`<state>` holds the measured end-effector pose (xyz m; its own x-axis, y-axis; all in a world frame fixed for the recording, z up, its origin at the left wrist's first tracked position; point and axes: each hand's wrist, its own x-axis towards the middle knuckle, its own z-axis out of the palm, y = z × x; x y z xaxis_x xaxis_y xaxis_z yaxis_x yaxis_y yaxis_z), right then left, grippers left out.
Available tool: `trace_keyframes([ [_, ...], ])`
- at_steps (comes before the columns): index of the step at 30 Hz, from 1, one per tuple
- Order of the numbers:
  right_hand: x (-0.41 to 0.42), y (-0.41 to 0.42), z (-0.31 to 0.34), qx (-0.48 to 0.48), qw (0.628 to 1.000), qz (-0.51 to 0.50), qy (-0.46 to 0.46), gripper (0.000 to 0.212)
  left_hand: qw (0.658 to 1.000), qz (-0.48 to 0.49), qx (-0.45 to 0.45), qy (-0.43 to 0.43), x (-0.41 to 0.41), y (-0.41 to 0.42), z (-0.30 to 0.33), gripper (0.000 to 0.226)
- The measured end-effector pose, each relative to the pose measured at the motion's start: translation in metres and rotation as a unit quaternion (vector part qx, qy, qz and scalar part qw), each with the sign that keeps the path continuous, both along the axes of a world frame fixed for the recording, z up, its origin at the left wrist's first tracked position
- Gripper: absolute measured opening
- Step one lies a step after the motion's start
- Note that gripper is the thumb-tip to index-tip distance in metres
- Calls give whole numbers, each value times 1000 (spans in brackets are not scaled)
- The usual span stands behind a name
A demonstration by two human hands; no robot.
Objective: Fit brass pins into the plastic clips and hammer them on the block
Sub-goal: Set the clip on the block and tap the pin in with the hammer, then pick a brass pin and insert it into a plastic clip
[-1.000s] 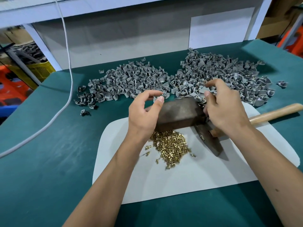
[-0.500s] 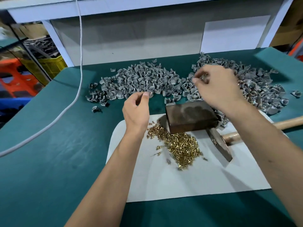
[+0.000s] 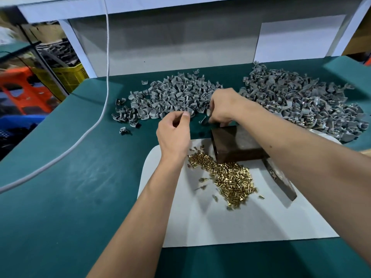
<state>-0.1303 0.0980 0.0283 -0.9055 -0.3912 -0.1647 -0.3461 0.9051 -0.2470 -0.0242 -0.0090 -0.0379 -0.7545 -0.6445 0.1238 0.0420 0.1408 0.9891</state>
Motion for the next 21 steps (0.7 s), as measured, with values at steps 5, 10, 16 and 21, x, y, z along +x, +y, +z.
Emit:
trace_keyframes([
  [5, 3, 12, 6, -203, 975, -67, -54, 13, 997, -65, 15, 28, 1, 0, 0, 11],
  [10, 28, 16, 2, -399, 888, -15, -227, 18, 970, -170, 156, 81, 6, 2, 6, 23],
  [16, 32, 16, -1, -282, 949, 93, -104, 18, 977, -86, 184, 66, 5, -3, 8, 15],
  [21, 56, -3, 3, 42, 953, 298, 34, 18, 971, 38, 227, 70, 1, -19, 8, 18],
])
